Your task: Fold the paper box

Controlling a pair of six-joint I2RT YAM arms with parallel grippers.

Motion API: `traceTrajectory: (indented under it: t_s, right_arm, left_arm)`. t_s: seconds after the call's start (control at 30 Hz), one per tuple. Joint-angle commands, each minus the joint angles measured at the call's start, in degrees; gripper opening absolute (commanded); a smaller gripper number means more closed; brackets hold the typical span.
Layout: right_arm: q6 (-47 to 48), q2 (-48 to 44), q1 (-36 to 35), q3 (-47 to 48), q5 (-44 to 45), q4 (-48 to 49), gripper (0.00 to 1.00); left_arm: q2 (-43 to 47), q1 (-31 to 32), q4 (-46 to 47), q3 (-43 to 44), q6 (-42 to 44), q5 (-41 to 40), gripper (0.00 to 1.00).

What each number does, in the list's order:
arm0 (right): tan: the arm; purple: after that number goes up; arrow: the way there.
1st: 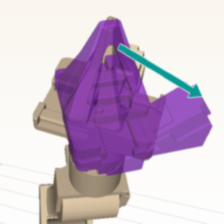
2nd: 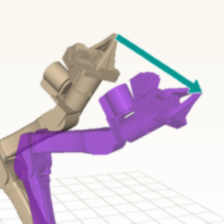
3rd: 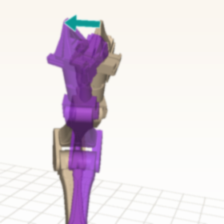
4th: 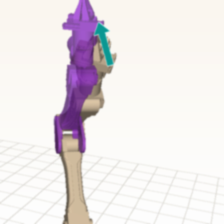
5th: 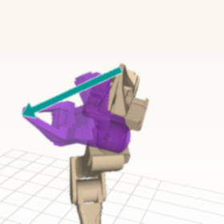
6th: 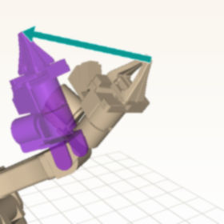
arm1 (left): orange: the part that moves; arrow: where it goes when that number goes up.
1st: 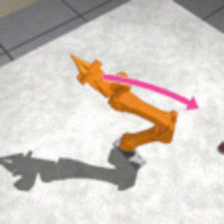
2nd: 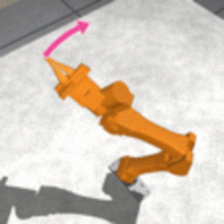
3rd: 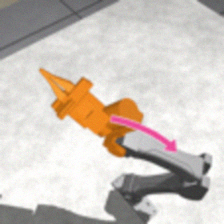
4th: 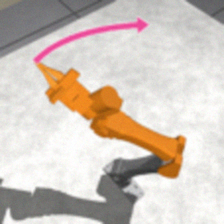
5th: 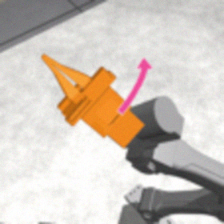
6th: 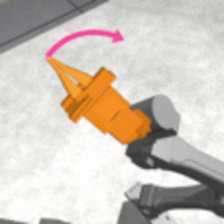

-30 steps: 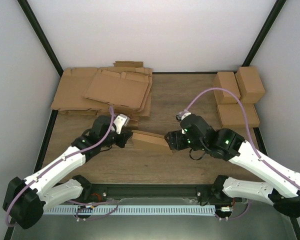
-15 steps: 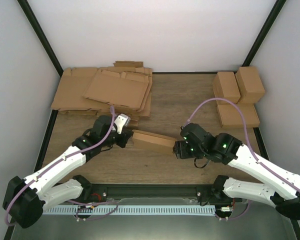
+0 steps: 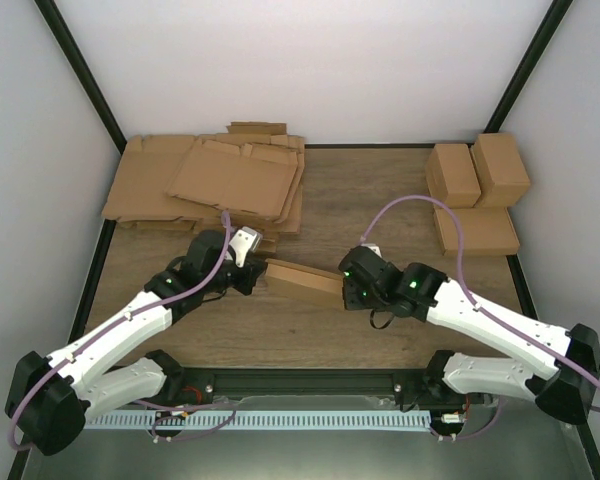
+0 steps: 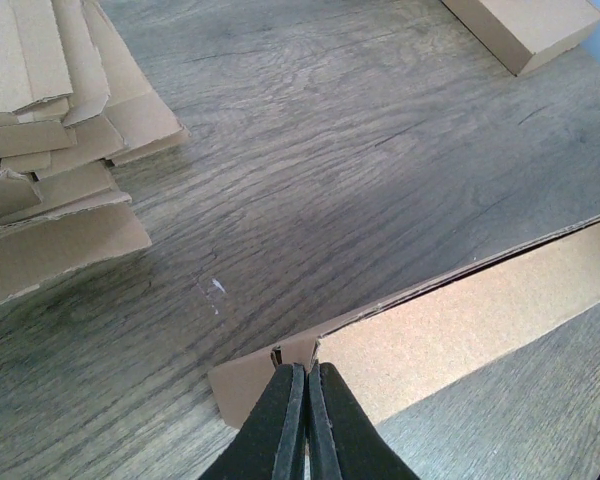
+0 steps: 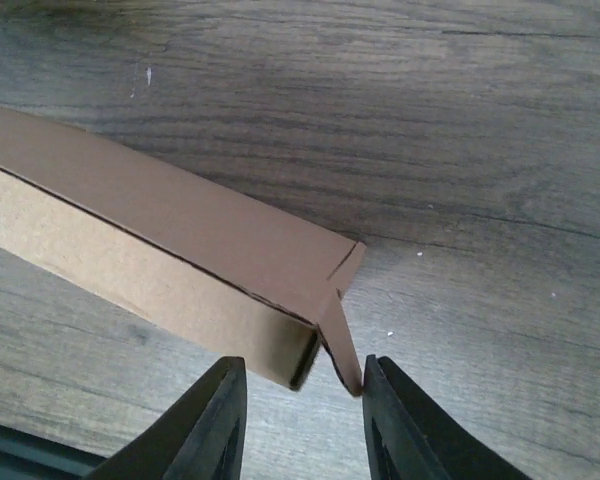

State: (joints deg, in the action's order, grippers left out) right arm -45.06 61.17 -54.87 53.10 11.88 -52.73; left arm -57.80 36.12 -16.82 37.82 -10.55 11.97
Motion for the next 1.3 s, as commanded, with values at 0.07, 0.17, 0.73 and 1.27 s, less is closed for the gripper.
traceTrajectory:
  t_s: [0.07, 0.17, 0.73, 1.27]
  right_arm:
    - [-1.7, 1.0, 0.9, -0.4, 2.7, 5.6, 0.32]
    - [-2.1, 0.9, 0.9, -0.6, 3.8, 5.2, 0.29]
    - [-5.0, 0.8, 1.0, -2.6, 2.8, 5.3, 0.14]
    - [-4.1, -1.6, 1.0, -0.1, 5.7, 0.6, 0.48]
  left_arm:
    - [0.1, 0.6, 0.5, 1.5, -0.4, -0.5, 0.04]
    - [0.1, 0.8, 0.5, 1.4, -0.4, -0.5, 0.04]
    - [0.2, 2.8, 1.6, 0.9, -2.7, -2.4, 0.04]
    - [-0.4, 7.4, 3.4, -0.8, -4.3, -9.3, 0.04]
